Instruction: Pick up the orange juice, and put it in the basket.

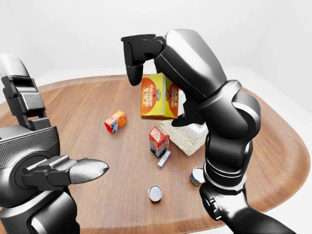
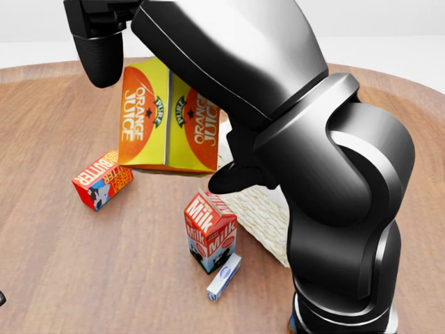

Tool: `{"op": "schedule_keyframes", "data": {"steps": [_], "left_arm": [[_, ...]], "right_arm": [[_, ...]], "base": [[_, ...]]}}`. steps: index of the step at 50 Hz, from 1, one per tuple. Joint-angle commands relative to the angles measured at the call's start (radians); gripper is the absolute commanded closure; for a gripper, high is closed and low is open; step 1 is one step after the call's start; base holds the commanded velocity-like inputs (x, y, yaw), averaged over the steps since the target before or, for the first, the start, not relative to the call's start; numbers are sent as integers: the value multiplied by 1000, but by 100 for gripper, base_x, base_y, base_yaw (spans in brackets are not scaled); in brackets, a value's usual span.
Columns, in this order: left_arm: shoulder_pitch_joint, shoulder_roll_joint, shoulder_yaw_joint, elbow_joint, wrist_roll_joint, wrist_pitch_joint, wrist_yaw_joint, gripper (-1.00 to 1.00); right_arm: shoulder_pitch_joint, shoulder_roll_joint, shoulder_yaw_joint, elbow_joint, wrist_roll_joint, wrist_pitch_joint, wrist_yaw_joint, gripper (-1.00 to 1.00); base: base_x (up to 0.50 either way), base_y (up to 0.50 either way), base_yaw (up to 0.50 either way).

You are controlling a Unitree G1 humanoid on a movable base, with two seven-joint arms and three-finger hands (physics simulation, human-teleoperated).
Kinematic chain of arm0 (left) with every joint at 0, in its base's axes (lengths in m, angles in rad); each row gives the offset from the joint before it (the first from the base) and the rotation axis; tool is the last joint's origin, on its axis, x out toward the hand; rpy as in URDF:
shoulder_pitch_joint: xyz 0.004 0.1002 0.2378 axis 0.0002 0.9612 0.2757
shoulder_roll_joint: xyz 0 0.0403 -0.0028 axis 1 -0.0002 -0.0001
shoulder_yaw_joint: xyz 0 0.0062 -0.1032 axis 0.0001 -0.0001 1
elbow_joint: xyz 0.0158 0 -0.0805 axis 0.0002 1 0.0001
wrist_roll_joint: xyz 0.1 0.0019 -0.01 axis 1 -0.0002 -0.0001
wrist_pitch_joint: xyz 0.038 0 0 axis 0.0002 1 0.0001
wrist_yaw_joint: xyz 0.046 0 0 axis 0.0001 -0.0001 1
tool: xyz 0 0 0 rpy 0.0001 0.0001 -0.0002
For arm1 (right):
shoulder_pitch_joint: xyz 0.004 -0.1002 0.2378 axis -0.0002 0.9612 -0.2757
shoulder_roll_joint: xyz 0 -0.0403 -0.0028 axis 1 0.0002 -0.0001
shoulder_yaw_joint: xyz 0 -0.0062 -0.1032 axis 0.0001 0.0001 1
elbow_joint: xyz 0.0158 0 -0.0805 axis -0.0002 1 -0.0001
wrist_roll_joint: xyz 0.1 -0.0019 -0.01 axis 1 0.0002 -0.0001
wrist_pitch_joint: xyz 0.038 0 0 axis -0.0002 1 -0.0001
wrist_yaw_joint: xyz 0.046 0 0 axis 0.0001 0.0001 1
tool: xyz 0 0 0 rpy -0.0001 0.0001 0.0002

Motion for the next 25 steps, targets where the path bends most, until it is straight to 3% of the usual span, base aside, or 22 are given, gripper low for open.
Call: {"op": "schedule_keyframes", "data": {"steps": [1,12,25], "left_arm": [[0,0,0,0,0,0,0,-100],[0,0,0,0,0,0,0,-100],[0,0,0,0,0,0,0,-100]], "right_arm": [[-112,-59,-49,47,112,0,0,100],[-166,-143,-87,101,292,0,-114,100],[-183,-204,-109,152,389,0,-212,100]], "base": [[0,0,0],[0,0,0],[0,0,0]]}}
